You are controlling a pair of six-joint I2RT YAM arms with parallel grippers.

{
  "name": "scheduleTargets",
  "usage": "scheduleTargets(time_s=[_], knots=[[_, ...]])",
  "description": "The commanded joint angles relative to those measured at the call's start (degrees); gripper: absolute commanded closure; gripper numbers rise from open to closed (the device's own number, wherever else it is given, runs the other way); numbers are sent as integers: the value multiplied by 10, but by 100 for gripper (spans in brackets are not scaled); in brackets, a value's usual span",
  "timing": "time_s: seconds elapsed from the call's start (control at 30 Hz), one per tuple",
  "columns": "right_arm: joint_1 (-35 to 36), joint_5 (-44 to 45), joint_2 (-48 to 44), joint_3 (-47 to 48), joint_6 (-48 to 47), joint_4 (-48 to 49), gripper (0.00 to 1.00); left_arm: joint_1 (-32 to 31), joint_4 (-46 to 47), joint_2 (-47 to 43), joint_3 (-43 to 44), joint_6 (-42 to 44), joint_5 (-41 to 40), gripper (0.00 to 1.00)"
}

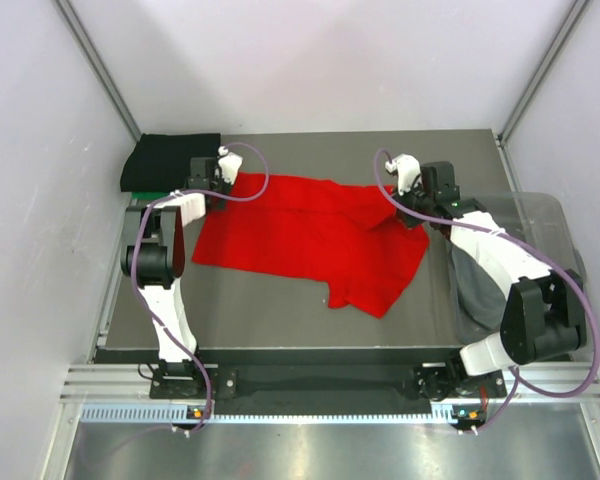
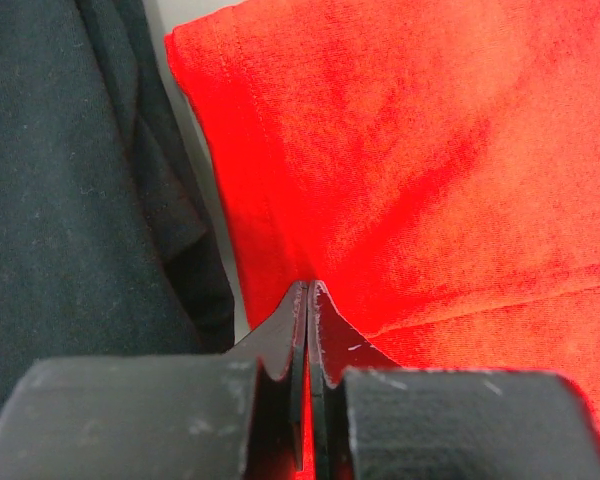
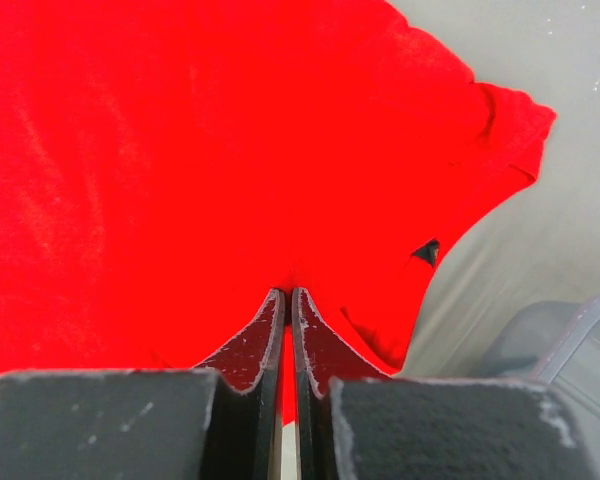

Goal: Fold and stack the t-shirts
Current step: Fold the tshirt

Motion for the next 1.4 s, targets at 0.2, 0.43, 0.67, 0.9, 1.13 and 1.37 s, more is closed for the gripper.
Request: scheduleTargets(time_s=[0.2, 0.43, 0.67, 0.9, 1.13, 1.37], knots=[[-6, 67, 64, 86, -19, 26, 57, 2, -29, -18, -2, 11, -26, 100], [81, 52, 3, 48, -154, 27, 55, 2, -30, -21, 0, 17, -25, 100], [117, -35, 142, 97, -171, -38, 67, 2, -30, -19, -2, 5, -25, 100], [116, -5, 231, 147, -173, -42, 70, 2, -33, -15, -7, 2, -29, 100], [115, 20, 261, 160, -169, -32, 71, 2, -31, -9, -4, 1, -26, 100], [107, 30, 272, 163, -163, -25, 73, 2, -31, -7, -2, 1, -27, 100]])
